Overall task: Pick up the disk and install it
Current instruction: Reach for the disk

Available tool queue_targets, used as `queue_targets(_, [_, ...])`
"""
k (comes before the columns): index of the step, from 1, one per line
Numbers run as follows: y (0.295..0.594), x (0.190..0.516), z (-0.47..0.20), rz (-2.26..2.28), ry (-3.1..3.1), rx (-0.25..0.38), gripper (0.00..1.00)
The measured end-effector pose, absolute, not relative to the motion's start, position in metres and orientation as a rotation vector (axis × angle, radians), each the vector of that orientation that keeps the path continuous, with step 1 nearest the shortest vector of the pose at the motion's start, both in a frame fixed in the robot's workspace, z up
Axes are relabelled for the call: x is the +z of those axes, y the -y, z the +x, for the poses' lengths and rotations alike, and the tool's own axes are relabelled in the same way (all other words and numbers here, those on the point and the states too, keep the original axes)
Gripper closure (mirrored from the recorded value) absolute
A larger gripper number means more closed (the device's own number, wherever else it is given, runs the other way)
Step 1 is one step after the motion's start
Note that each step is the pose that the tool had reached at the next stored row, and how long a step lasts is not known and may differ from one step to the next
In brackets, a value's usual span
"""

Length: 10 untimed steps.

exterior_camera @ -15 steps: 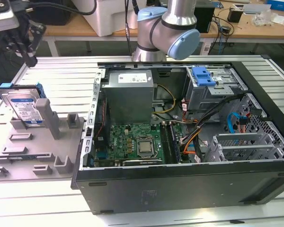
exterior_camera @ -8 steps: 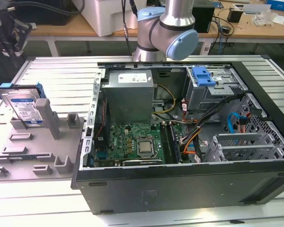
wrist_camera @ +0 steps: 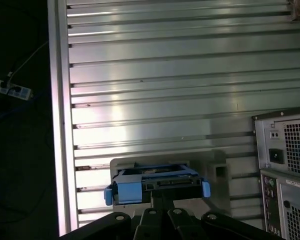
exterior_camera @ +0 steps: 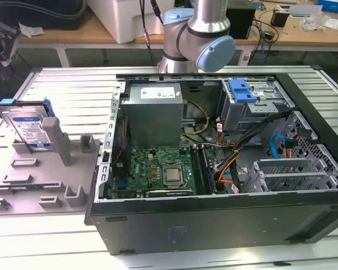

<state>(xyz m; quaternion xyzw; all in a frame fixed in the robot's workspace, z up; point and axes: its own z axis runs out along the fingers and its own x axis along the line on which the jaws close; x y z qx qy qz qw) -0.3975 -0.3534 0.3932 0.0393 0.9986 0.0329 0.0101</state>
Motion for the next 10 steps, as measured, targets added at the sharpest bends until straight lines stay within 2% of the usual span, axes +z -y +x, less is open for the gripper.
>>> queue_targets(10, [0.352,0.393,-0.416,0.126,-3.119,0.103,0.89])
